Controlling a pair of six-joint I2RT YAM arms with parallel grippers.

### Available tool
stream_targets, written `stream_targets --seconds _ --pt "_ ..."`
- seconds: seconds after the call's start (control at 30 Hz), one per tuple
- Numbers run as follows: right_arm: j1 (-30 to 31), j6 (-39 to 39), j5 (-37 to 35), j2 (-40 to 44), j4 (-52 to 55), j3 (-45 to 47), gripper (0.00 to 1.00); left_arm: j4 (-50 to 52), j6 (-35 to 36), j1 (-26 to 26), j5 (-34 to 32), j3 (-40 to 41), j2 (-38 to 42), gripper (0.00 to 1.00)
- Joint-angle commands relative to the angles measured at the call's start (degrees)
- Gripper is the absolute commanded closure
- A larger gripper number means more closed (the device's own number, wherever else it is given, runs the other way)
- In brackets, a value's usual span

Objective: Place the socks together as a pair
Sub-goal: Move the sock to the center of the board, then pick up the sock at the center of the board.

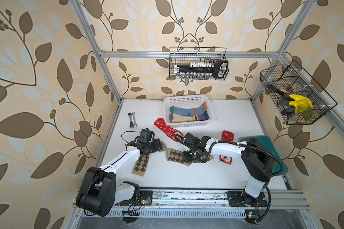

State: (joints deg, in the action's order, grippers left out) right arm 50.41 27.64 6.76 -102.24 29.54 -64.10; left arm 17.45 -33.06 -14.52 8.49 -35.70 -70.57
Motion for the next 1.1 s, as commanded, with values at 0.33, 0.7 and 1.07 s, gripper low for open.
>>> stream_targets --seconds 0.33,0.7,1.07 --pt "1.7 -1.4 0.5 -4.5 -3.8 -16.7 0.54 1.3 -1.1 0.8 -9.6 5.0 14.0 0.31" --pt "3.3 -0.7 -2.0 -19.7 -7.6 -28.6 0.43 0.9 -2.0 1.0 -11.6 11.2 26.7 0.32" --pt "3.7 -1.5 -5.3 -27.3 -8.5 -32.0 0.56 -0.9 -1.2 1.0 -10.1 12.0 26.9 0.31"
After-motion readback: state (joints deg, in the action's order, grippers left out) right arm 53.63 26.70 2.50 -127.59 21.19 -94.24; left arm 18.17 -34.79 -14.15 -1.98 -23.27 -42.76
